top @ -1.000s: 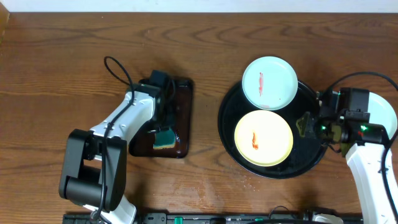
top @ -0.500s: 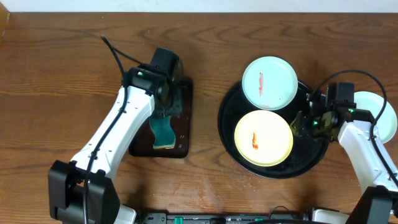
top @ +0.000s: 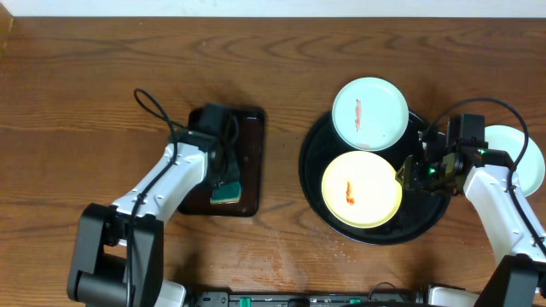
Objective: Clean dirty plates on tray and stack at the side
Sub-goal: 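Carry the sponge to the yellow plate while the right gripper holds its rim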
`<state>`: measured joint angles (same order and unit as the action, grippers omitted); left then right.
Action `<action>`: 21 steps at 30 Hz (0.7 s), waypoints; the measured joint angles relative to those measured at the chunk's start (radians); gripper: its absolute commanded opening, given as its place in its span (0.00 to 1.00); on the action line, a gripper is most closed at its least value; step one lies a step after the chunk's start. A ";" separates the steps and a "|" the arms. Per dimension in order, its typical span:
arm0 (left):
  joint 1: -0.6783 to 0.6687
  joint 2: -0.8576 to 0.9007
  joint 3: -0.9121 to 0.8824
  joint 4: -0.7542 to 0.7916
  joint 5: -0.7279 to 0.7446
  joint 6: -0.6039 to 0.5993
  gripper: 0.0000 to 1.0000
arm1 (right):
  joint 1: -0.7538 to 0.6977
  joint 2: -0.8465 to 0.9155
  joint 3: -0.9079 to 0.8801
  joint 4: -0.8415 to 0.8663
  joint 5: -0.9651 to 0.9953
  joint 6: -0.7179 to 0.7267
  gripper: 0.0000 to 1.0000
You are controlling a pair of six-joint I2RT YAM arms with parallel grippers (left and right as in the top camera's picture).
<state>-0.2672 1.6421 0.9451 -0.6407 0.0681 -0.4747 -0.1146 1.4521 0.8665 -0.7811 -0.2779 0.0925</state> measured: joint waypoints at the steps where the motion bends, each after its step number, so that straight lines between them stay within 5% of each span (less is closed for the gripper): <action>1: 0.000 0.000 -0.016 0.027 -0.001 0.000 0.45 | 0.000 0.000 0.000 0.000 0.000 0.000 0.40; 4: 0.000 0.000 -0.041 0.063 -0.005 0.001 0.34 | 0.000 0.000 0.000 -0.005 0.000 0.000 0.39; 10: -0.003 0.000 -0.050 0.072 -0.015 0.000 0.33 | 0.000 0.000 0.000 -0.004 0.000 0.000 0.38; 14: -0.006 0.008 -0.069 0.109 -0.016 0.003 0.08 | 0.000 0.000 0.000 -0.005 0.000 0.000 0.38; 21: -0.006 0.026 -0.024 0.028 -0.019 0.011 0.07 | 0.000 0.000 0.000 -0.012 0.000 0.002 0.36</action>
<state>-0.2733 1.6680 0.9211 -0.6128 0.0494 -0.4641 -0.1146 1.4521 0.8665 -0.7929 -0.2783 0.0940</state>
